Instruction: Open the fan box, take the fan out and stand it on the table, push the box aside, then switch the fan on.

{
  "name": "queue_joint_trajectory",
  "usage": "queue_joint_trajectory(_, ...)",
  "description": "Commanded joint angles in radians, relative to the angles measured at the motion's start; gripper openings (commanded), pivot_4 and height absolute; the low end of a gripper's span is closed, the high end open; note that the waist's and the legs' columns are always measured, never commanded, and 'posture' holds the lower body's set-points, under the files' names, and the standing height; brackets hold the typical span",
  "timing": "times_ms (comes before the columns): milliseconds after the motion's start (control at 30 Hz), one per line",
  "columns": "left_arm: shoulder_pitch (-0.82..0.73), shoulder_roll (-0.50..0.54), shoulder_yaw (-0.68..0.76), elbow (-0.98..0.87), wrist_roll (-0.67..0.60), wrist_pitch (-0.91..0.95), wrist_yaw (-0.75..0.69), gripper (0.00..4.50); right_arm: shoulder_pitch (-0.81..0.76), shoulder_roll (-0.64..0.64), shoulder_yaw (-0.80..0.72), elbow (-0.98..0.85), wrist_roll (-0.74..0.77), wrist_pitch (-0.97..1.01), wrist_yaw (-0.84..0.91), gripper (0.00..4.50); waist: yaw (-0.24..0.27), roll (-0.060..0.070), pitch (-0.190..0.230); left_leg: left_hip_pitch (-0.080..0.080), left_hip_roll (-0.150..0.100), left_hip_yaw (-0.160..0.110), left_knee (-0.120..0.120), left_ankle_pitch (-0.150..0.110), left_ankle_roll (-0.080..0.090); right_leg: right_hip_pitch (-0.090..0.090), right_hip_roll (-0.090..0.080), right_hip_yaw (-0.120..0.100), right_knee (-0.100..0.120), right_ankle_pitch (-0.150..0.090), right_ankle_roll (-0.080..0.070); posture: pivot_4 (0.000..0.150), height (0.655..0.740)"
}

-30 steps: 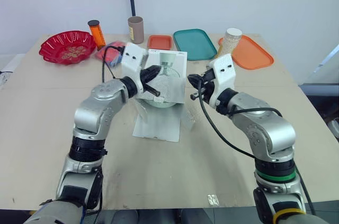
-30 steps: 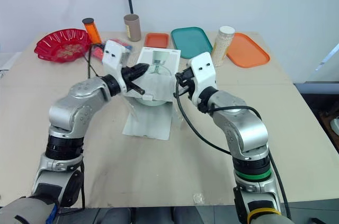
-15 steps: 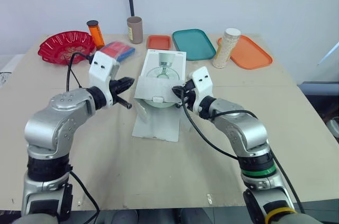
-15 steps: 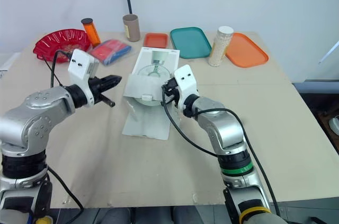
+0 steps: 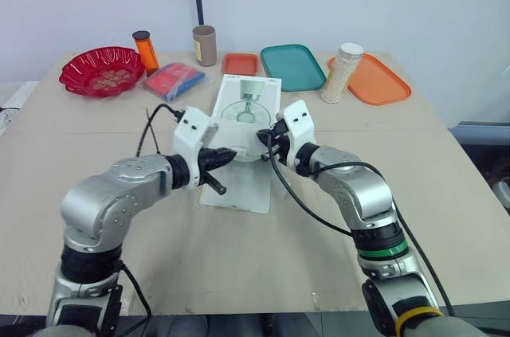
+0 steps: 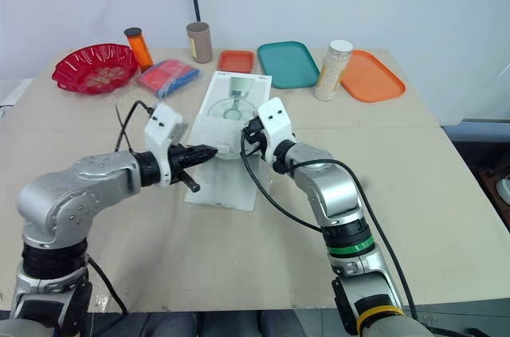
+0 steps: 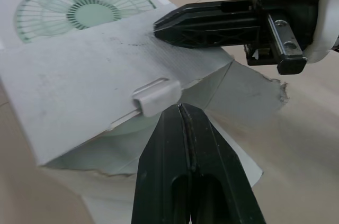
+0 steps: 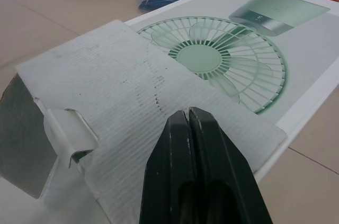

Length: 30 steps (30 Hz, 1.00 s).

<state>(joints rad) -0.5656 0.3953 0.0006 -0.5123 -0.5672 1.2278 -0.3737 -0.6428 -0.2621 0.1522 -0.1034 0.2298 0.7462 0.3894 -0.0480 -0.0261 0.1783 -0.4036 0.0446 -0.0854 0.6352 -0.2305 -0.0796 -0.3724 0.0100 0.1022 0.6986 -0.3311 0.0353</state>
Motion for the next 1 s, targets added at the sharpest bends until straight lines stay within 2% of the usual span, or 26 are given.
queue_joint_trajectory(33, -0.025, -0.009, -0.03, 0.029, 0.047, -0.054, 0.03, 0.0, 0.005, -0.009, 0.003, 0.029, -0.018, 0.006, 0.005, 0.05, -0.001, 0.0, 0.0, 0.0, 0.0, 0.0, 0.0, 0.0, 0.0, 0.0, 0.0, 0.0, 0.0, 0.0, 0.0, 0.15, 0.74)
queue_joint_trajectory(233, -0.007, 0.002, -0.075, 0.057, 0.104, -0.111, 0.037, 0.0, 0.008, -0.016, 0.004, 0.048, -0.033, -0.011, 0.005, 0.05, 0.0, 0.0, 0.0, 0.0, 0.0, 0.0, 0.0, 0.0, 0.0, 0.0, 0.0, 0.0, 0.0, 0.0, 0.0, 0.15, 0.74)
queue_joint_trajectory(400, 0.045, 0.104, -0.053, 0.011, 0.1, -0.093, -0.003, 0.0, 0.012, -0.02, 0.001, 0.067, -0.044, -0.028, 0.004, 0.05, -0.001, 0.0, 0.0, 0.001, 0.0, 0.0, 0.0, 0.0, 0.0, 0.0, 0.0, 0.0, 0.0, 0.0, 0.0, 0.15, 0.74)
queue_joint_trajectory(567, 0.075, 0.148, -0.044, 0.0, 0.092, -0.087, -0.018, 0.0, 0.009, -0.018, 0.007, 0.085, -0.049, -0.043, 0.007, 0.05, 0.0, -0.001, -0.001, 0.001, 0.0, 0.0, 0.0, 0.0, -0.001, 0.001, 0.0, 0.0, 0.0, 0.0, 0.0, 0.15, 0.74)
queue_joint_trajectory(1000, 0.075, 0.214, -0.051, 0.134, 0.179, -0.217, -0.057, 0.0, 0.014, -0.025, 0.013, 0.102, -0.073, -0.068, 0.018, 0.05, 0.0, -0.001, -0.001, 0.001, 0.0, 0.0, 0.0, 0.0, -0.001, 0.001, 0.0, 0.0, 0.0, 0.0, 0.0, 0.15, 0.74)
